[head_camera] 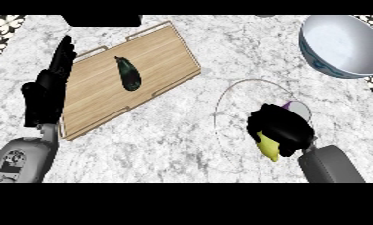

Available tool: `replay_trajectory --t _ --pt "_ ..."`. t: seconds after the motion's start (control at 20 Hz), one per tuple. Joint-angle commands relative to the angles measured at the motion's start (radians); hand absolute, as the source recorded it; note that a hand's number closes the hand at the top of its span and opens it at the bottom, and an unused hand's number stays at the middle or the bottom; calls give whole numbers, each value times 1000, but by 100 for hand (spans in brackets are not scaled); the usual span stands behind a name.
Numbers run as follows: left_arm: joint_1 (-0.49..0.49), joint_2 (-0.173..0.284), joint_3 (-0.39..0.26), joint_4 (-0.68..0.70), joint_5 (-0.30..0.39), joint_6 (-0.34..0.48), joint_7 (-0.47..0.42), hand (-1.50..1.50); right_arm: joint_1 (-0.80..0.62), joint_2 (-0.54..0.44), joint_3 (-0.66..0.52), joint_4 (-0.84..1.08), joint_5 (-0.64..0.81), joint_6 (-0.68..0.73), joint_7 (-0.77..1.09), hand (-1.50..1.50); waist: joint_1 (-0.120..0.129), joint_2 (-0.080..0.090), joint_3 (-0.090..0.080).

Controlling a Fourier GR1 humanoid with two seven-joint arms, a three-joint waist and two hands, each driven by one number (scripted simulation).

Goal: Pick the lemon from the placemat and place it in the bowl

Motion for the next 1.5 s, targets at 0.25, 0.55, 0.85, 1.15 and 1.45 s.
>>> replay_trajectory --t 0.25,0.55,0.85,1.15,1.45 --pt "4 12 23 6 17 -11 9 0 9 319 -155 -62 -206 140 577 150 -6 2 24" --pt "13 -3 -5 -24 6 -14 16 0 -98 326 -126 -311 -353 -24 987 150 8 -2 25" --pt "59 1 -1 -98 -7 -10 39 0 -190 327 -142 -465 -215 -40 1331 150 21 8 25" --pt "-43 -21 13 16 -35 -17 34 0 -271 254 -372 -357 -308 -78 1243 150 17 17 26" --pt "16 11 57 -41 4 -80 18 0 -323 130 -542 -193 -421 -141 1074 150 24 17 27"
